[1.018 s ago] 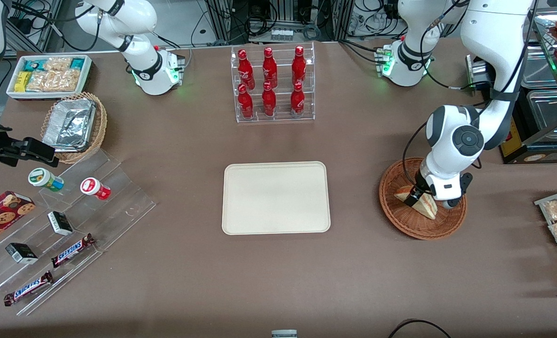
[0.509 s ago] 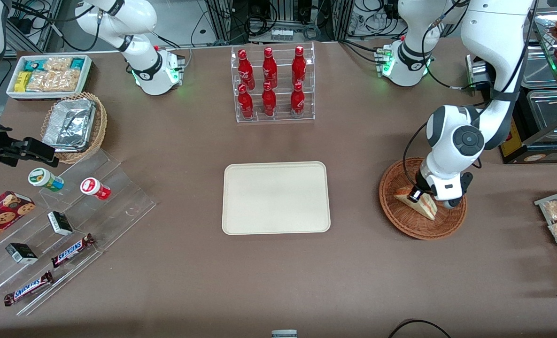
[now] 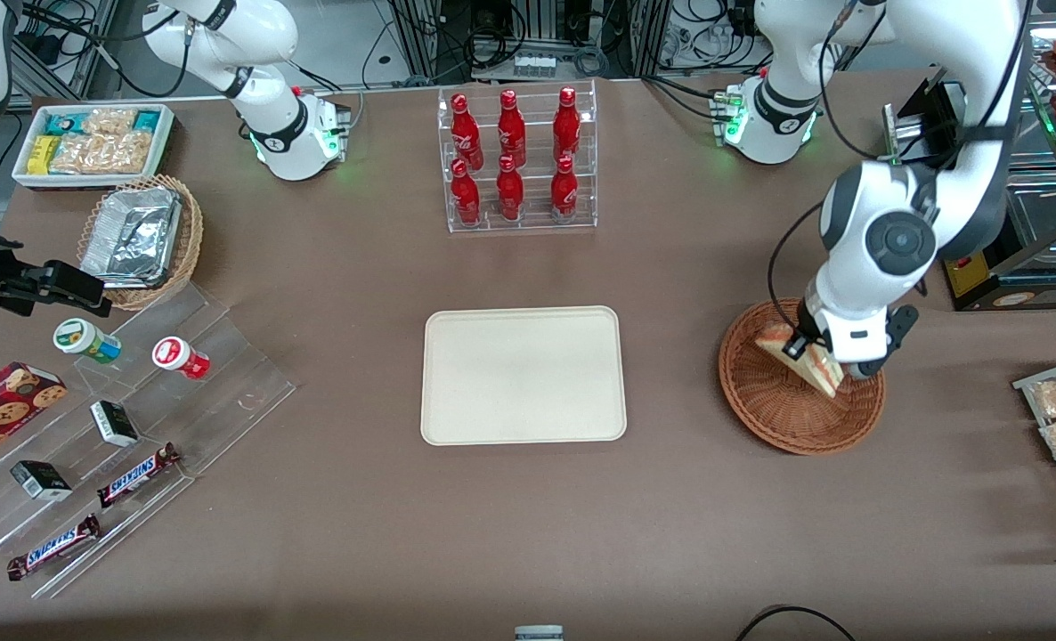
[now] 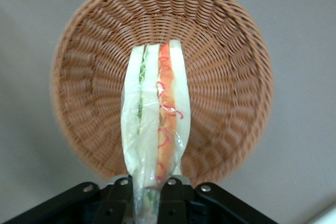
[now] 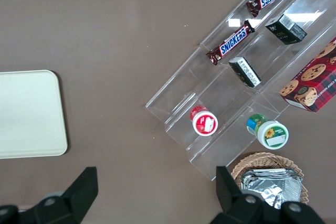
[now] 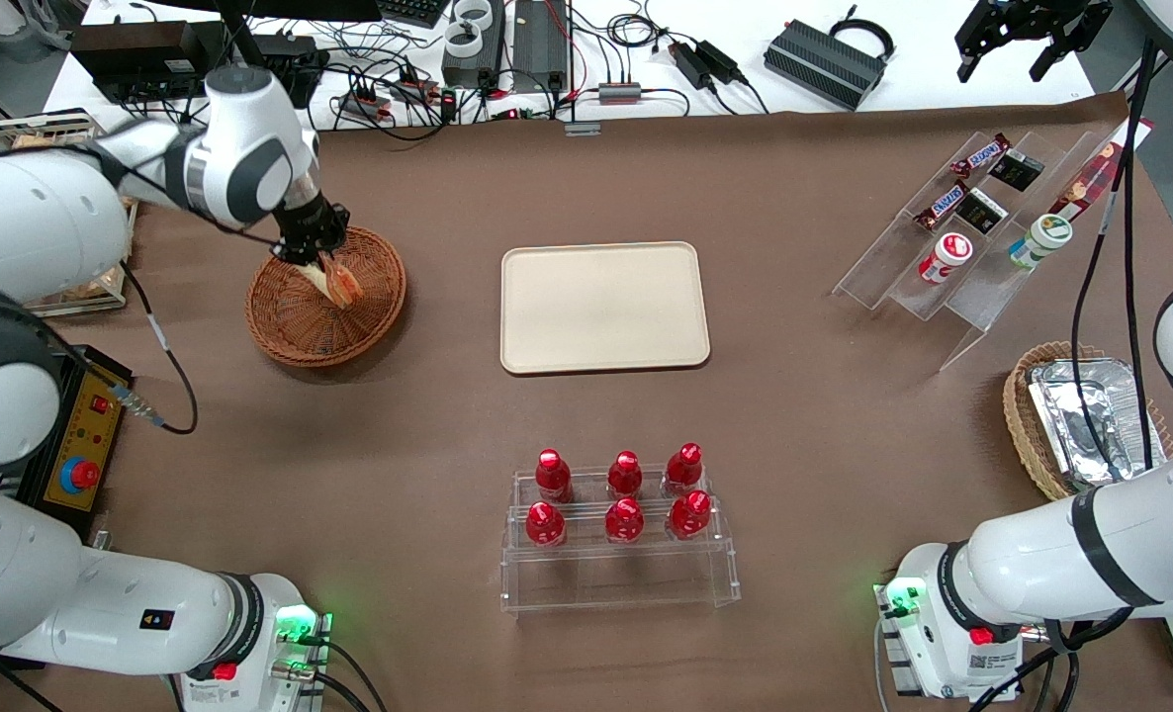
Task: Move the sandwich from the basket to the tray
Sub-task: 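Lift the sandwich and carry it with the left gripper to the tray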
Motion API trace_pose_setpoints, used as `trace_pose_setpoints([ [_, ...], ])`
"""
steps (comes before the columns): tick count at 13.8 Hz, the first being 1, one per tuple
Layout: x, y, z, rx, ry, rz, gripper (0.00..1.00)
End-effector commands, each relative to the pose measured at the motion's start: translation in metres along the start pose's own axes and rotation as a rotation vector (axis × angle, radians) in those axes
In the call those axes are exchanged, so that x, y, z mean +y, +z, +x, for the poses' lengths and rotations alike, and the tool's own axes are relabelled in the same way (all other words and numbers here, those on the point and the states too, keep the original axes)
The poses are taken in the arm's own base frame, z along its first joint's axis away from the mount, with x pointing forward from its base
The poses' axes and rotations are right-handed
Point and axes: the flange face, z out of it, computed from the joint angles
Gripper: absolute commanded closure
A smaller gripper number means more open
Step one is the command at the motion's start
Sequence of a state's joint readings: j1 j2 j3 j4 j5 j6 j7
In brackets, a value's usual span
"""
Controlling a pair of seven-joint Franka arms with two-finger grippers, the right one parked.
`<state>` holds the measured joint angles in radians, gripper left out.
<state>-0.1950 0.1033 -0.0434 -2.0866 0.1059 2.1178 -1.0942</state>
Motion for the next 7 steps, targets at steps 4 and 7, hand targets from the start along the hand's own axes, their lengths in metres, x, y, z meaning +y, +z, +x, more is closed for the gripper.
trace_pose_setpoints([
  [4,0.089,-0.08,-0.105,0.031,0.209,-0.059,1.0],
  [7,0.137,-0.088,-0.18,0.028,0.338,-0.099,1.0],
])
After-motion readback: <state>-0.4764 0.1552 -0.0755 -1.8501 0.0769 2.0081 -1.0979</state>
